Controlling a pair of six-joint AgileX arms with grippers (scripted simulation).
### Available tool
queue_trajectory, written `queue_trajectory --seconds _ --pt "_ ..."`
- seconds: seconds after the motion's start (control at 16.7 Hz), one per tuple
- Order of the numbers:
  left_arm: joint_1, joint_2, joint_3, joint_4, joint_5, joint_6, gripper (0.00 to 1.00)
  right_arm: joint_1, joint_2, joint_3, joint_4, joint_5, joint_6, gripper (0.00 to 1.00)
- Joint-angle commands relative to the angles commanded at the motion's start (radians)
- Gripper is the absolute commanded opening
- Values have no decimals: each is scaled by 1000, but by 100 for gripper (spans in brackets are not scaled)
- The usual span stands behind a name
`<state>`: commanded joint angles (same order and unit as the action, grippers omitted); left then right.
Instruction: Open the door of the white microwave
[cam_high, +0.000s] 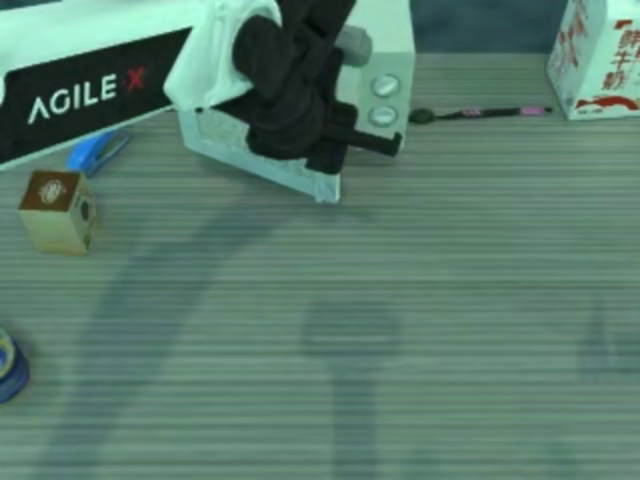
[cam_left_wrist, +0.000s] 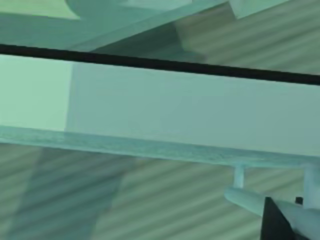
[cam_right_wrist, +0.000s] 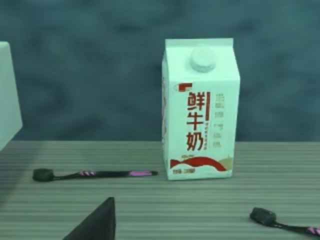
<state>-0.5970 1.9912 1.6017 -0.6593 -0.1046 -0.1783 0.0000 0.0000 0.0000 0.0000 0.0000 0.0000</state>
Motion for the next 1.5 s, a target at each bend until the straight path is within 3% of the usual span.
queue_trajectory --seconds 0.54,1.5 --pt "16 -43 -62 24 37 65 0 0 0 0 0 0 0 100" --pt "16 -45 -64 25 38 67 0 0 0 0 0 0 0 100"
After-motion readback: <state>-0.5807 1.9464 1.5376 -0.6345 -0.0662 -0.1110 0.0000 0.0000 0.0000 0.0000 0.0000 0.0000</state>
